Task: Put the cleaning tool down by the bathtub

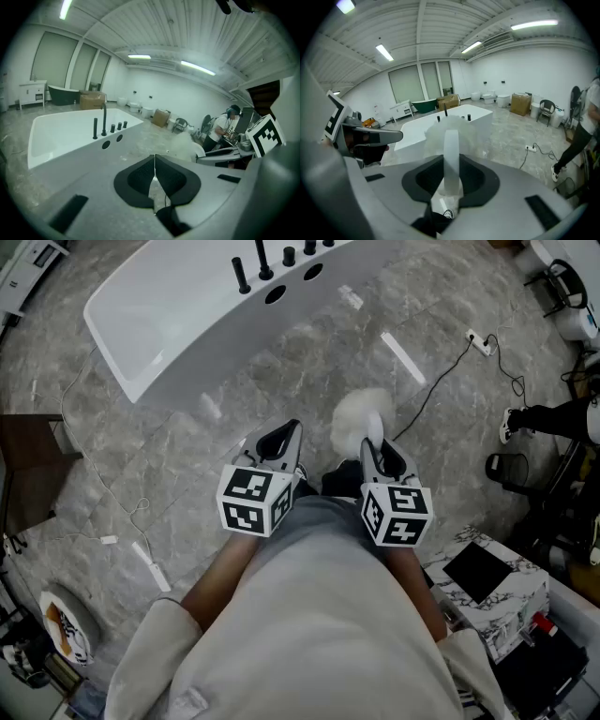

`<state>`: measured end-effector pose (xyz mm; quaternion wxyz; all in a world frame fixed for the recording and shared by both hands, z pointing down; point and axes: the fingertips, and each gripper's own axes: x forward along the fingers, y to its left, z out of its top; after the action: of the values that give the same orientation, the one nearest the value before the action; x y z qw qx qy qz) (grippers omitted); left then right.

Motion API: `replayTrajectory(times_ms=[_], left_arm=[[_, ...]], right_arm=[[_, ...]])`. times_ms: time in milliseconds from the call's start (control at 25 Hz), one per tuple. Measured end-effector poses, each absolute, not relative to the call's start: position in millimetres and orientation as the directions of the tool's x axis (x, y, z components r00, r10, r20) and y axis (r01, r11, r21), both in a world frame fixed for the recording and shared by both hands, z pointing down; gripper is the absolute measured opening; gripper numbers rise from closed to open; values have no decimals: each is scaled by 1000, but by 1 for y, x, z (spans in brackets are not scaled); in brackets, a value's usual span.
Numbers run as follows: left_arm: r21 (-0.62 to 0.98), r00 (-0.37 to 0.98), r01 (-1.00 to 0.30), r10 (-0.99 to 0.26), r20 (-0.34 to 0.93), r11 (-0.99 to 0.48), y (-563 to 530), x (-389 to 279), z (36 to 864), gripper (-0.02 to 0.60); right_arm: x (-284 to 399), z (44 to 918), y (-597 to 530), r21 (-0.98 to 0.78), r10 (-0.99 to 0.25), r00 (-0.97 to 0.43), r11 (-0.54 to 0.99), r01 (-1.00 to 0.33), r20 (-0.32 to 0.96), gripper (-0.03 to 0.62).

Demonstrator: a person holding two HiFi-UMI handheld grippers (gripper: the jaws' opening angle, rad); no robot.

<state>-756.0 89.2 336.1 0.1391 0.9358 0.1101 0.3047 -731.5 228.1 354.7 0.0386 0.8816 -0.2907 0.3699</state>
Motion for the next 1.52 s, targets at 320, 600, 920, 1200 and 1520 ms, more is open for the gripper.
replayTrajectory(times_ms=[320,600,920,1200,1520], left_arm=[[342,755,158,337,563,-926,104,-734,351,9],[322,727,161,333,601,-933,129,-669,361,9],[356,731,147,343,590,-923,154,-539,347,9],[340,732,150,335,593,-928,183,-458,345,9],[305,740,166,323,590,-938,213,-397,341,9]], right_arm=[[-719,367,236,-137,-473,551,-829,-542,688,86],[-645,380,268,-203,-486,571,-849,-487,662,86],[-525,380,286,-266,-527,533,-830,-490,662,86],[-446,381,320,-280,-535,530,-827,-487,658,86],[-377,378,349,-303,-570,532,-807,-507,627,86]])
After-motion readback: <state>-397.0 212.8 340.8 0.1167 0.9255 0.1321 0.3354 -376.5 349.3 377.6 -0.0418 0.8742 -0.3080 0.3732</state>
